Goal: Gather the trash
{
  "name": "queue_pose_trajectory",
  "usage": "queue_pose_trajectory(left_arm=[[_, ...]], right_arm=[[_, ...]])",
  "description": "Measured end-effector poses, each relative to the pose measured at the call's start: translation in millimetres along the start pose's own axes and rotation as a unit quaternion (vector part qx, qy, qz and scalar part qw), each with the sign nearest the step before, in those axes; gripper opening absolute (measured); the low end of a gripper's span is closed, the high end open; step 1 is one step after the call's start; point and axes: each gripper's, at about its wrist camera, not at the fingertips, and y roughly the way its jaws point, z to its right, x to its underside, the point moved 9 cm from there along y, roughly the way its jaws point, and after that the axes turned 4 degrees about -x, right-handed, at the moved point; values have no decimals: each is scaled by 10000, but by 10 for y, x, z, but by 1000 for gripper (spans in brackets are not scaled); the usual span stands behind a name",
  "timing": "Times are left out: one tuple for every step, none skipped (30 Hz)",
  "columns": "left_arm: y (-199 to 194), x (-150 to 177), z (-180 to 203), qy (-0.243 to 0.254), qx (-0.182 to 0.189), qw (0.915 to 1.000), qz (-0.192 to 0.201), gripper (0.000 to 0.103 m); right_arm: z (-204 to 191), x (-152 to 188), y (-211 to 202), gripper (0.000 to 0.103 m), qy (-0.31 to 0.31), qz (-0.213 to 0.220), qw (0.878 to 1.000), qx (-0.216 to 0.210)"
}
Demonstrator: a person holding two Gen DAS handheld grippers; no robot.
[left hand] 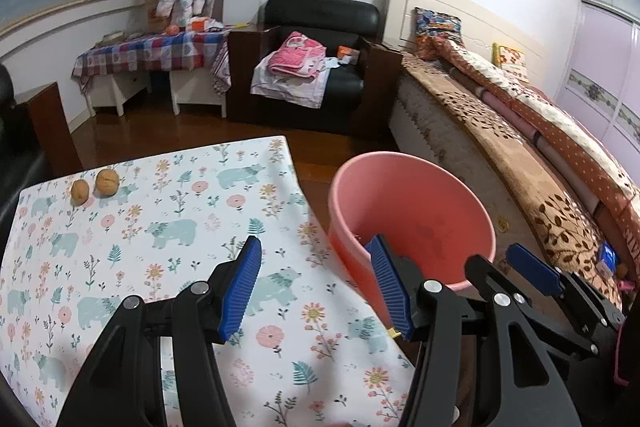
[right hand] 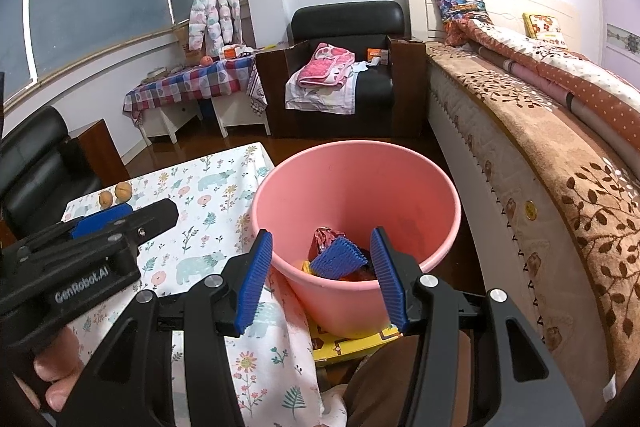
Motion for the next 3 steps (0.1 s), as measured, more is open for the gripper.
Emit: queue_pose_trajectory(left_arm=[[6,-11,-39,-33,-28,10000,-1,56],[11,-29,-105,-82,-88,9999,14,56],[13,-45,-164,-113,-133,9998,26,56]], right_arm=[[-9,9,-4,52,-23,-5,10000,-36],[-49,-5,19,52,-56,-12,10000,-66],[-78,2,21,52,-111,-21,9999,-116]])
